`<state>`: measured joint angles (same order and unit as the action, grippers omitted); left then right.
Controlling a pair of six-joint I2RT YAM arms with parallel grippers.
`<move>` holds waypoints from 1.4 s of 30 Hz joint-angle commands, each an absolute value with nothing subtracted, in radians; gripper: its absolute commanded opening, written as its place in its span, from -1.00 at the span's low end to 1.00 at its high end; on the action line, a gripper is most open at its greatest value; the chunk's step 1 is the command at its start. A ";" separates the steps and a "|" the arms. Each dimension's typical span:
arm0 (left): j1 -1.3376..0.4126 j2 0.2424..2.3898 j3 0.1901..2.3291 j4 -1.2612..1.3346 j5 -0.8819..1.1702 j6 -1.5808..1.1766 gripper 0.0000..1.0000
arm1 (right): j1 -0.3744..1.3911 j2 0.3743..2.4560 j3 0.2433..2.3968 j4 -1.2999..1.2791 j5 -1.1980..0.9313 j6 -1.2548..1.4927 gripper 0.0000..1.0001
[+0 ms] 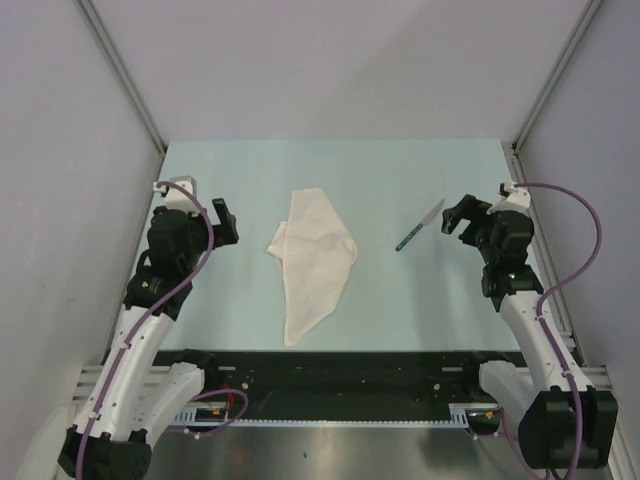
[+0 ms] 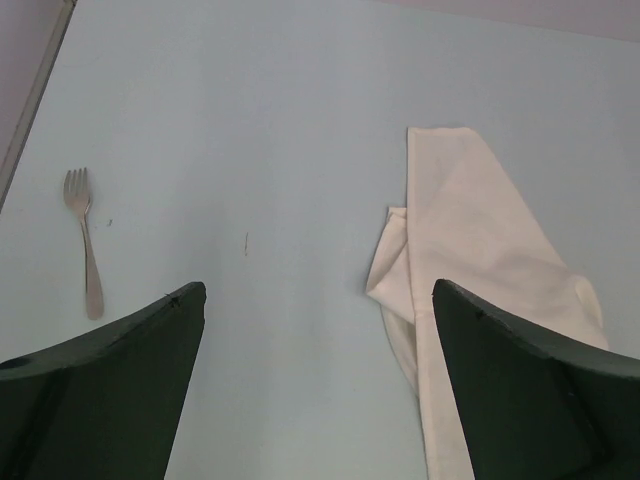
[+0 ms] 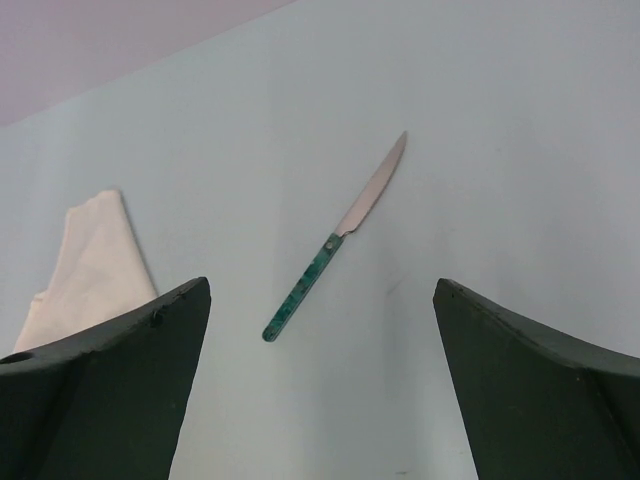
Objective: Fold the napkin, place the utensils inside, and roll it up
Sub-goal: Flatten the napkin out
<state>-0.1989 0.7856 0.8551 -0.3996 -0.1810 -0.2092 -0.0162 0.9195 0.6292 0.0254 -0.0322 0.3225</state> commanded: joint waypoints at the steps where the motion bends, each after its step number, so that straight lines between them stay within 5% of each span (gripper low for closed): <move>1: -0.202 0.792 0.845 -0.359 -0.161 -0.248 0.99 | 0.114 0.939 0.690 0.031 0.027 0.258 0.99; 9: -0.218 0.896 0.576 -0.079 0.176 -0.472 0.86 | 0.362 1.140 0.727 0.086 0.051 0.290 0.95; 16: -0.428 1.061 0.466 0.026 0.116 -0.555 0.81 | 0.549 1.393 0.850 0.069 0.048 0.302 0.89; 20: -0.486 1.156 0.404 0.107 0.211 -0.604 0.52 | 0.581 1.482 0.910 0.046 0.021 0.327 0.86; 27: -0.545 1.259 0.376 0.109 0.192 -0.630 0.35 | 0.604 1.563 0.956 0.040 -0.017 0.347 0.86; 36: -0.583 1.442 0.469 0.264 0.291 -0.666 -0.94 | 0.614 1.598 0.989 0.003 0.038 0.350 0.80; 42: -0.678 1.638 0.749 0.322 0.362 -0.687 -1.00 | 0.585 1.548 0.991 -0.095 0.103 0.353 0.80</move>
<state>-0.6189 1.5337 0.5484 0.2417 0.2798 -0.6617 0.6052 1.6054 0.9504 -0.0349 0.0338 0.3420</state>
